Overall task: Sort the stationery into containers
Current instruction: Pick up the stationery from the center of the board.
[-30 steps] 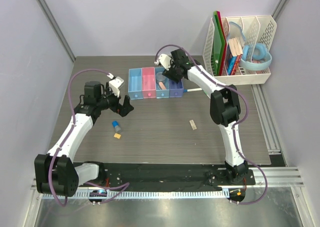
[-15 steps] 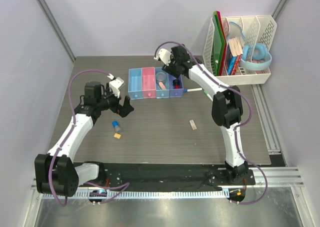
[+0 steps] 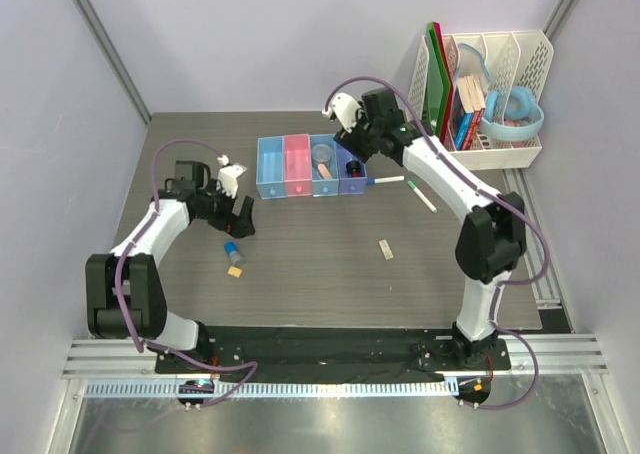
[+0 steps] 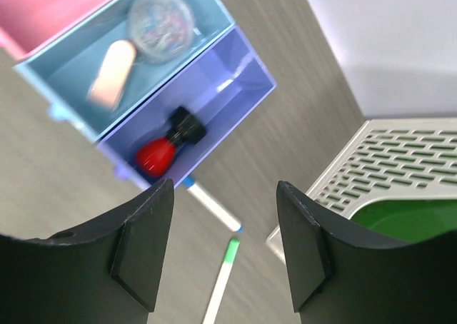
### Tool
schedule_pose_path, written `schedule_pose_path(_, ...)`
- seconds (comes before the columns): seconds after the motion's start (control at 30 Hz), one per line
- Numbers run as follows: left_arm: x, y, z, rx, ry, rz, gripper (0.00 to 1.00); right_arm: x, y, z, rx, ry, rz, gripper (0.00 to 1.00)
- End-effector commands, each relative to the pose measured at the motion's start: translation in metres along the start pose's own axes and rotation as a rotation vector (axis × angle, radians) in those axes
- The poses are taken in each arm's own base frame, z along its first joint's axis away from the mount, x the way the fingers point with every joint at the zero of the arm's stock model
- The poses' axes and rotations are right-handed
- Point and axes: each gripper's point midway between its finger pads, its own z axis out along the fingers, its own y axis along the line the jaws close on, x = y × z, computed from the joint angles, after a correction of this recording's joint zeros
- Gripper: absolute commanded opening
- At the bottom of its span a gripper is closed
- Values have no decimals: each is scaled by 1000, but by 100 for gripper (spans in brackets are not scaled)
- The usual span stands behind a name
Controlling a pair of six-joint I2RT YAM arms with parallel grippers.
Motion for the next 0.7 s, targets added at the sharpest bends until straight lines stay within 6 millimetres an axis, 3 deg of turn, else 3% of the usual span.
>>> schedule_pose_path(0.0,19,7,-20,14,63,17,95,-18,13,-44,-43,-101,66,64)
schedule_pose_path(0.27,46,-16,-38,171,167,133,94,2,39,-61,-85,-94,92,64)
schedule_pose_path(0.4,59,-18,-36,217,209,183,94,5,53,-68,-100,-100,90,64)
schedule_pose_path(0.57,72,-6,-24,217,256,171,92,7,62,-78,-105,-116,97,64)
schedule_pose_path(0.67,70,2,-17,201,244,172,91,8,65,-83,-108,-123,102,64)
